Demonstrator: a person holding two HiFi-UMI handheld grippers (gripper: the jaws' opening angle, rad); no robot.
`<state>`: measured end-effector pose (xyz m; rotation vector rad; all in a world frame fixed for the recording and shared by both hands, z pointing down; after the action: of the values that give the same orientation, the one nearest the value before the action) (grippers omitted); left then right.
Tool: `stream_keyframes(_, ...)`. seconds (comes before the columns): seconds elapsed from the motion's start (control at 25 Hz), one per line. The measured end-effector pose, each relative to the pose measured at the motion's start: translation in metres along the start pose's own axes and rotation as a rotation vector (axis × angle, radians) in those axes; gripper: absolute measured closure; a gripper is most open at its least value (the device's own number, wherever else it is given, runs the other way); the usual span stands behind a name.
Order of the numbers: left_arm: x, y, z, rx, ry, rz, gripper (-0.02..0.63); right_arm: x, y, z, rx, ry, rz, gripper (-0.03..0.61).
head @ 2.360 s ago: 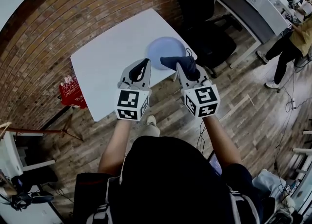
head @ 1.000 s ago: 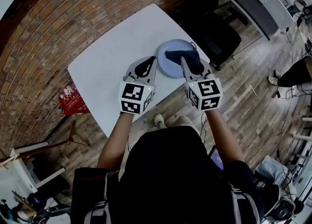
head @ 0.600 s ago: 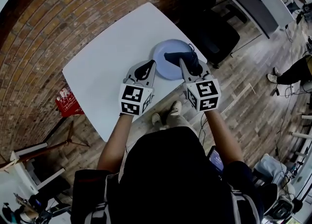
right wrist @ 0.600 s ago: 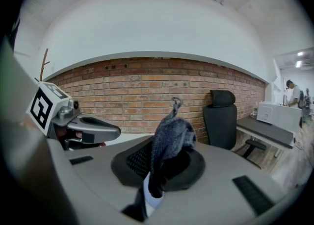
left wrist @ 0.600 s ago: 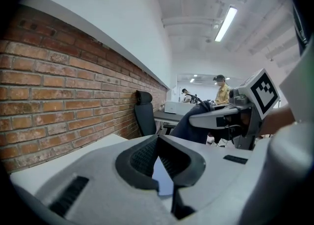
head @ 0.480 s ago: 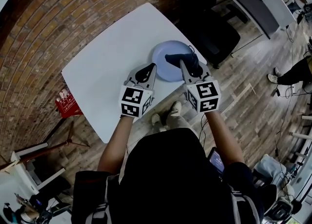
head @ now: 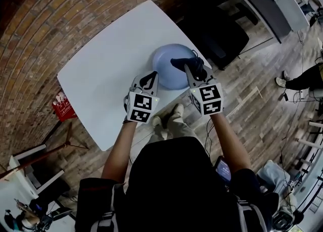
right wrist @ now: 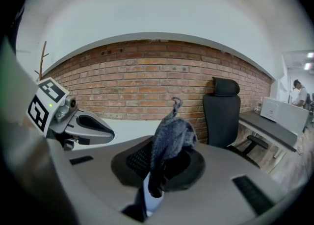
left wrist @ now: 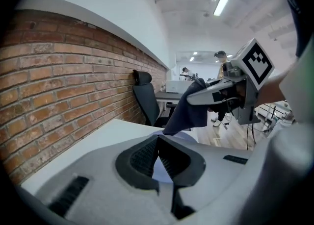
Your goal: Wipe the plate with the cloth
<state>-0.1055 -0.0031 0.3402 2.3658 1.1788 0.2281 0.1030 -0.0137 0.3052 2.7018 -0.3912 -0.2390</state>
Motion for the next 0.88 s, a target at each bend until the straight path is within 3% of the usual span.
stream_keyframes(0.6,-0.027,0.047,-0.036,-0.027,-0.141,-0.002,0.594,0.009,0.05,-0.03,-0.062,-0.047,0.072,0.537)
stream_keyframes(0.88,-0.035,0.063,-0.059,-0.076,-0.193,0.042,0.594,0.011,0.06,-0.046,-0.089,-0.054,0.088,0.537)
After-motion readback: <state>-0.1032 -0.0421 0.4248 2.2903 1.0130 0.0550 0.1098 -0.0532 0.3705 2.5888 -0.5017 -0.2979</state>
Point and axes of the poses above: the fingertips, and each gripper's own axes: y forward along the fingers, x to its right, z out of its top, the point moved 10 cm from there along -y, backward along the fingers, and after that the axes turned 14 degrees about -z, right-handed, at the moved point
